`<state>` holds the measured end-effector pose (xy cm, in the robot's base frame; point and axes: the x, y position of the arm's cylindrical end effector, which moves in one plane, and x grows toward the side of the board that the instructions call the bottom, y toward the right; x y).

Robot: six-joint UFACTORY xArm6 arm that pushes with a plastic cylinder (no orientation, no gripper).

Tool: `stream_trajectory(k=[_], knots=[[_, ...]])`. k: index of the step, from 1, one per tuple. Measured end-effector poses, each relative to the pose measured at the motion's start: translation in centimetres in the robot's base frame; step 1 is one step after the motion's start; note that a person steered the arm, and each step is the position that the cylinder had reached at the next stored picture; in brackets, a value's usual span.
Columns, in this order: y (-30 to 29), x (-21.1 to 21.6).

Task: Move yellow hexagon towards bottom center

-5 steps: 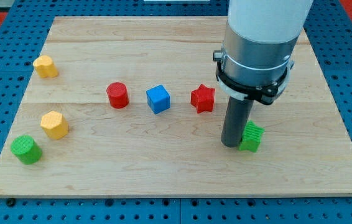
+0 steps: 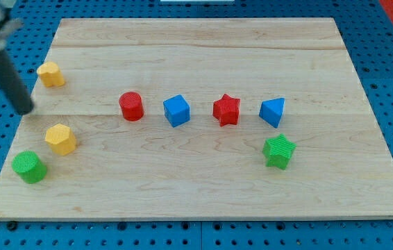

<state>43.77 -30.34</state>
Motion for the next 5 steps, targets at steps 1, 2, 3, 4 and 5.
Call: stream_trajectory(k=[1,2,3,4,5], knots=[[1.7,3.3],[3.9,5.3],[8.9,5.3],[10.7,6.1],[10.2,7.5]])
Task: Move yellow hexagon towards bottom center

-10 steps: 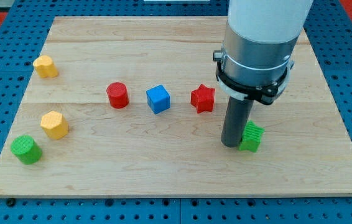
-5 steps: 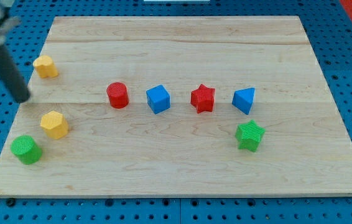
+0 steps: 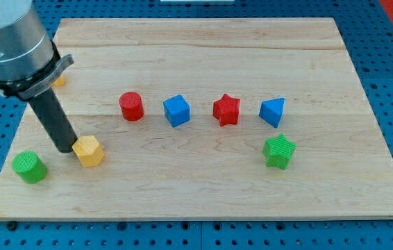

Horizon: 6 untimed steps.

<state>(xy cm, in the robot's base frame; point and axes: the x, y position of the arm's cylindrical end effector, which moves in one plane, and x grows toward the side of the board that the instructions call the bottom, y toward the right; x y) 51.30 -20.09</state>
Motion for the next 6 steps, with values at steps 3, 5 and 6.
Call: stream_trajectory(k=[3,5,6], knots=[[8.1,0.5],[12.7,3.1],[13.1,5.3]])
